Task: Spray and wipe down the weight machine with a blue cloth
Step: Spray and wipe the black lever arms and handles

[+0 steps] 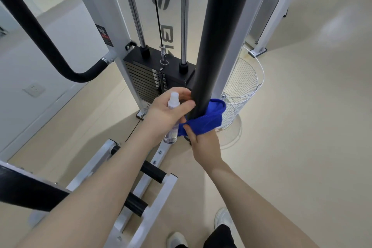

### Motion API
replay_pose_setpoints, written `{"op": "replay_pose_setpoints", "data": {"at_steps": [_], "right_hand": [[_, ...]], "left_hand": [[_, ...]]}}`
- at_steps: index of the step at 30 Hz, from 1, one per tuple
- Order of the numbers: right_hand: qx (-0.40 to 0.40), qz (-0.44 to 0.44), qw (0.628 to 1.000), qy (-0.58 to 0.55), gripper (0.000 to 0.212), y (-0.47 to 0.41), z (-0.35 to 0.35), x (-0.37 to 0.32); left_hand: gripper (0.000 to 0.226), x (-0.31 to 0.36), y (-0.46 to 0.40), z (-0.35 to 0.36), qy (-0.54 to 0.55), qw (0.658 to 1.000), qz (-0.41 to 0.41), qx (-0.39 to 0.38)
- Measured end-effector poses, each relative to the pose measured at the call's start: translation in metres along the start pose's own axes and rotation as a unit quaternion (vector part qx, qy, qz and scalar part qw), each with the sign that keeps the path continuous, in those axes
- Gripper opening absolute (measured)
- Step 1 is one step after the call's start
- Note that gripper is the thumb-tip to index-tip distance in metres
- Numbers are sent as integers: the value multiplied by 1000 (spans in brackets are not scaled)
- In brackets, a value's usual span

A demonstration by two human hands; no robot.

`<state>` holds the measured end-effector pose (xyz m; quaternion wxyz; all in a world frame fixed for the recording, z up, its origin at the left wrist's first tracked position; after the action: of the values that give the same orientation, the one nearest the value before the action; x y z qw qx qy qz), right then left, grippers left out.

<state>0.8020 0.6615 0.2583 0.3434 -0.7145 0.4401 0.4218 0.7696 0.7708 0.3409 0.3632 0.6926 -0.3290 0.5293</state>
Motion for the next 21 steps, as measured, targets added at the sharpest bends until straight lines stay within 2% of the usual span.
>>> {"op": "replay_pose_setpoints", "data": {"at_steps": [3,6,8,11,14,15,17,19,21], "right_hand": [[-34,-27,998,41,32,-2,-4,-10],[25,-73,997,13,38,-18,-31,-36],[30,-85,996,-1,39,-24,-36,-38],[-65,52,996,-14,39,-7,-2,19],[-117,179,975,59,32,19,28,91],[-119,176,974,73,33,18,30,95],[-116,117,984,64,44,6,28,78],[-91,36,995,20,54,-8,13,41],[-81,-1,996,-41,60,-16,2,18]], "left_hand": [[34,-12,4,8,-39,999,-12,5],[34,-16,5,4,-66,997,-4,45],[32,-14,2,3,-80,996,12,39],[33,-12,-2,2,-113,993,25,27],[33,-17,-4,4,-108,993,32,29],[33,-16,-3,5,-107,993,36,29],[34,-17,-3,6,-111,993,38,25],[33,-16,-2,5,-108,993,34,33],[33,-18,-1,4,-103,993,32,39]]}}
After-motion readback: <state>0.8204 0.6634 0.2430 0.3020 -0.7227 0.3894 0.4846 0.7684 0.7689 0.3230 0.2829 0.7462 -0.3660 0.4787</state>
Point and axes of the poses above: each hand's wrist, its own y-axis away from the middle knuckle, its own z-axis out of the palm, x = y × z, the point moved 9 cm from there along -y, towards the middle knuckle, and after that the axes turned 7 degrees about x, right-handed, at the moved point
